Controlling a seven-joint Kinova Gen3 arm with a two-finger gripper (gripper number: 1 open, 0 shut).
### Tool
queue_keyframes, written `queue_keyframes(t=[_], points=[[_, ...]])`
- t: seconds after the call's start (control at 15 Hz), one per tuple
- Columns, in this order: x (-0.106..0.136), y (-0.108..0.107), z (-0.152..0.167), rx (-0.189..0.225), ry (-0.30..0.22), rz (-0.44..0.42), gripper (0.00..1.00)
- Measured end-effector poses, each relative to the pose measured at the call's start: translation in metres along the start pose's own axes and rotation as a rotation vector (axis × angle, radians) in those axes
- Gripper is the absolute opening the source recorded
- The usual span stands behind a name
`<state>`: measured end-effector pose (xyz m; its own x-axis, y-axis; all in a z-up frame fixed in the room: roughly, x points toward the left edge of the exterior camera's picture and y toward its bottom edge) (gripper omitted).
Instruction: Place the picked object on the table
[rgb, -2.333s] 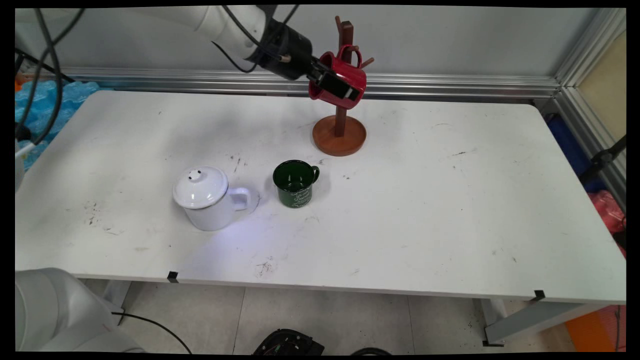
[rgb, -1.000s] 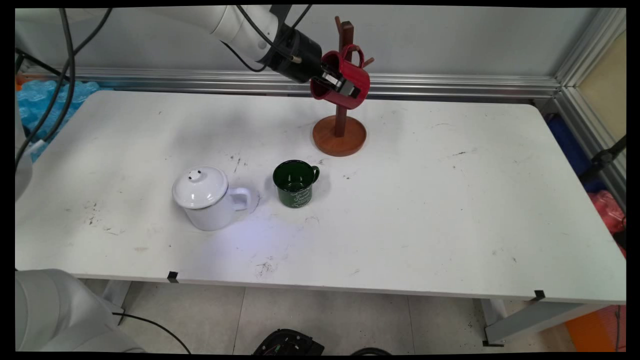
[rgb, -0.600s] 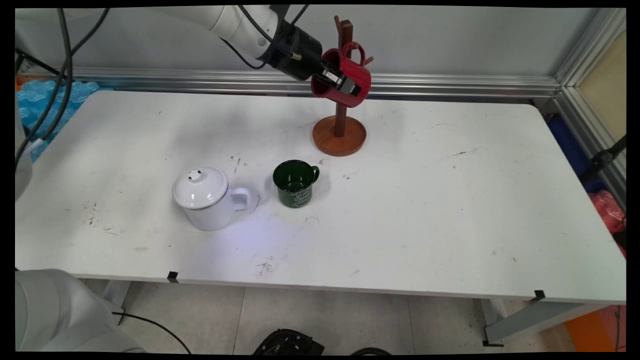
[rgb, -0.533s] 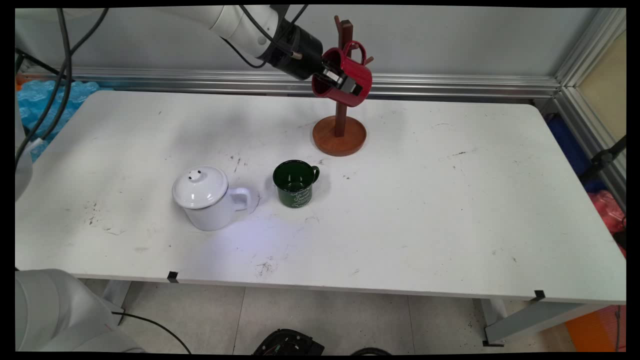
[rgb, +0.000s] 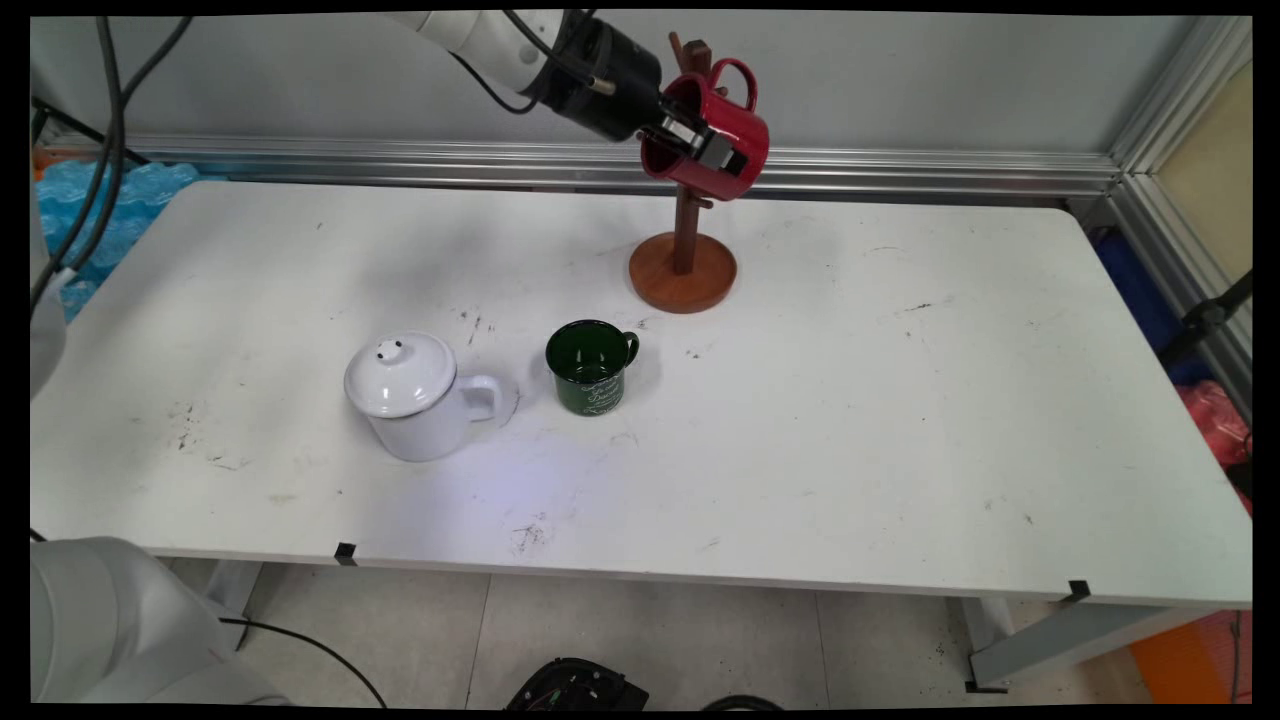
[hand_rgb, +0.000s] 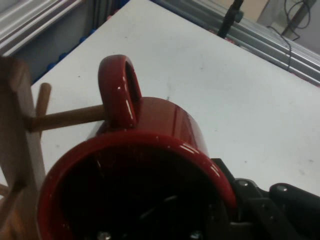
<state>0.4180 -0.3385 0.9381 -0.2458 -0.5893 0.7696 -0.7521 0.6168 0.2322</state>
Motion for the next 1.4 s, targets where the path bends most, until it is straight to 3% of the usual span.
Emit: queue_keyframes(t=[0.87,1.4], points=[[0.005,0.037,-0.020,-0.047,-0.025,0.018,0.00],[-0.003,0.043,-0.057,0.009,-0.102,0.061,0.00]])
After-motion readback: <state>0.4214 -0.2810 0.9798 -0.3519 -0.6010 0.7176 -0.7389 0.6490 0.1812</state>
